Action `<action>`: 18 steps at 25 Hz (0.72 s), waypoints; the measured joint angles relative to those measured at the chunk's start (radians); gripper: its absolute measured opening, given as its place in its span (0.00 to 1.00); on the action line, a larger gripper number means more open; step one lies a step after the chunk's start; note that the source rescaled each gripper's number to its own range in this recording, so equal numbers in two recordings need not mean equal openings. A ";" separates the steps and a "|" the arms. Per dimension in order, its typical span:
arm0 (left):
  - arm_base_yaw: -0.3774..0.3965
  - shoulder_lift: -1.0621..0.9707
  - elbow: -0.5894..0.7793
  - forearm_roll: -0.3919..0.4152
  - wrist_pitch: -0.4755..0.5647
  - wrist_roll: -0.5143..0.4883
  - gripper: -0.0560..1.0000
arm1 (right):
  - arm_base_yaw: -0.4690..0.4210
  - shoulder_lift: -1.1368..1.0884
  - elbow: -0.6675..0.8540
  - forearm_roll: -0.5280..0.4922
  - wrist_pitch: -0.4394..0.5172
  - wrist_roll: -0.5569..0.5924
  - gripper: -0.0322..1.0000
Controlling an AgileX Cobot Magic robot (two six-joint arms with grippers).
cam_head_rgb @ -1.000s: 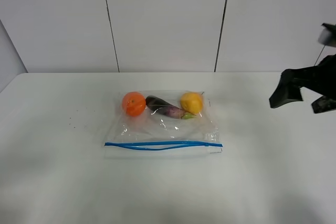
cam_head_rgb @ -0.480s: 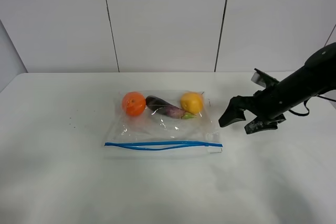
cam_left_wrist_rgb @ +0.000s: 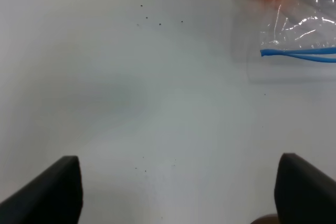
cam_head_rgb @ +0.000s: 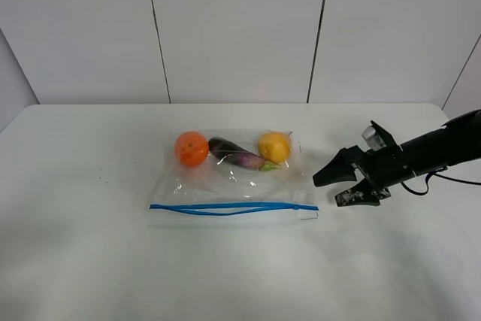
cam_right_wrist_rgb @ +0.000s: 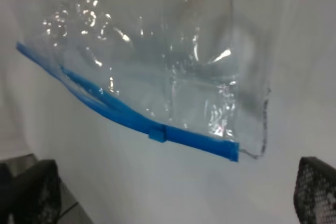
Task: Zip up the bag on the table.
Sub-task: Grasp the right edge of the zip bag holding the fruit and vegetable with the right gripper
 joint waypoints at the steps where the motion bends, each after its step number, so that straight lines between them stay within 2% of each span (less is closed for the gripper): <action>1: 0.000 0.000 0.000 0.000 0.000 0.000 1.00 | 0.008 0.005 0.000 0.008 0.003 -0.016 0.98; 6: 0.000 0.000 0.000 0.000 0.000 0.000 1.00 | 0.046 0.019 -0.014 0.032 -0.003 -0.050 0.98; 13: 0.000 0.000 0.000 0.000 0.000 0.000 1.00 | 0.046 0.113 -0.104 0.034 0.034 -0.034 0.98; 18: 0.000 0.000 0.000 0.000 0.000 0.000 1.00 | 0.046 0.143 -0.114 0.037 0.054 -0.039 0.98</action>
